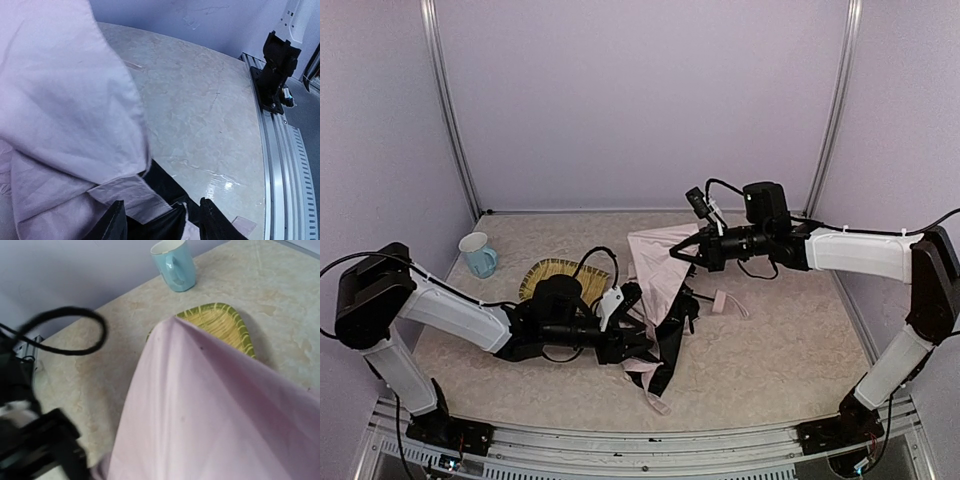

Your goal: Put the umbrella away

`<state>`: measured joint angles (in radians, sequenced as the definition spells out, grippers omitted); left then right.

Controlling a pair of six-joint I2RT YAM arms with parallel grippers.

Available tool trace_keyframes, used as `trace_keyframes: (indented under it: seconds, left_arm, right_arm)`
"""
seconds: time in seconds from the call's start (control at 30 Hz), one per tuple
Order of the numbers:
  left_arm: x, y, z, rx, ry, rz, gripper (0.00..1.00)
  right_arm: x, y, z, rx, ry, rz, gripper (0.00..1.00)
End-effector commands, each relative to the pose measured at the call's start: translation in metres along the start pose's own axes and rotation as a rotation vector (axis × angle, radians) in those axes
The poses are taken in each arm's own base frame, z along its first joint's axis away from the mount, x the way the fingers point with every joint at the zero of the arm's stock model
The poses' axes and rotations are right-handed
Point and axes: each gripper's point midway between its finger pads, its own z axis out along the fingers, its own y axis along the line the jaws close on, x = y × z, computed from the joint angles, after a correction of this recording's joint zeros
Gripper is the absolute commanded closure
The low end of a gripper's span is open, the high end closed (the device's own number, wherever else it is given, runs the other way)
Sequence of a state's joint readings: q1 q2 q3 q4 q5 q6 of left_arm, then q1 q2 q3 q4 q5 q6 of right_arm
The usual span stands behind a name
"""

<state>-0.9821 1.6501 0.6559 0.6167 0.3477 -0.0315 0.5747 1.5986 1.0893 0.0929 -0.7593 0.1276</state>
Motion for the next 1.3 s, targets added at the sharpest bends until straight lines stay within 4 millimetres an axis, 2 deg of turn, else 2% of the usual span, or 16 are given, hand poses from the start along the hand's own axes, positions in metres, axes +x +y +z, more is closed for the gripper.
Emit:
trace_keyframes:
  seconds: [0.0, 0.13, 0.23, 0.37, 0.47, 0.53, 0.67, 0.7, 0.8, 0.87, 0.9, 0.97, 1.0, 1.1, 1.17, 1.27]
  left_arm:
    - [0.001, 0.024, 0.003, -0.028, -0.028, -0.033, 0.51]
    - [0.011, 0.031, 0.007, -0.026, -0.010, -0.036, 0.47]
    - [0.018, 0.031, 0.018, 0.006, 0.027, -0.032, 0.41]
    - [0.011, 0.027, 0.032, 0.067, 0.025, -0.022, 0.38]
    - [0.014, 0.041, 0.040, 0.047, 0.044, -0.043, 0.39]
    - [0.014, 0.046, 0.043, 0.057, 0.050, -0.057, 0.44]
    - [0.009, 0.032, 0.042, 0.141, 0.044, -0.037, 0.70]
    - [0.005, 0.027, 0.039, 0.170, 0.033, -0.033, 0.77]
    - [-0.019, 0.010, 0.027, 0.241, -0.033, -0.018, 1.00]
    - [-0.039, 0.004, 0.018, 0.260, -0.086, 0.003, 1.00]
    - [-0.050, 0.001, 0.014, 0.267, -0.114, 0.016, 1.00]
    - [-0.071, -0.005, 0.006, 0.287, -0.168, 0.037, 1.00]
    - [-0.079, -0.008, 0.004, 0.300, -0.185, 0.042, 1.00]
    - [-0.102, -0.017, -0.004, 0.355, -0.242, 0.053, 1.00]
    - [-0.118, -0.022, -0.009, 0.383, -0.292, 0.054, 1.00]
    - [-0.141, -0.022, -0.016, 0.391, -0.361, 0.048, 1.00]
  right_arm:
    - [-0.028, 0.007, -0.007, -0.030, -0.076, -0.067, 1.00]
    - [-0.029, 0.005, -0.008, -0.031, -0.076, -0.066, 1.00]
    - [-0.028, 0.004, -0.006, -0.041, -0.077, -0.059, 1.00]
    - [-0.026, 0.002, -0.003, -0.046, -0.083, -0.035, 1.00]
    - [-0.023, 0.002, -0.001, -0.059, -0.084, -0.020, 1.00]
    - [-0.022, 0.002, 0.000, -0.064, -0.083, -0.012, 1.00]
    - [-0.018, -0.002, -0.001, -0.036, -0.068, -0.014, 1.00]
    - [-0.016, -0.007, -0.001, -0.011, -0.054, -0.017, 0.98]
    - [0.006, -0.037, -0.010, 0.144, 0.060, 0.003, 0.58]
    - [0.025, -0.065, -0.028, 0.281, 0.146, 0.015, 0.39]
    - [0.040, -0.079, -0.037, 0.349, 0.204, 0.018, 0.36]
    - [0.073, -0.099, -0.052, 0.473, 0.341, 0.011, 0.34]
    - [0.087, -0.102, -0.055, 0.487, 0.395, 0.011, 0.34]
    - [0.114, -0.093, -0.053, 0.424, 0.461, 0.035, 0.34]
    - [0.112, -0.079, -0.048, 0.353, 0.415, 0.054, 0.37]
    - [0.089, -0.057, -0.051, 0.294, 0.278, 0.001, 0.38]
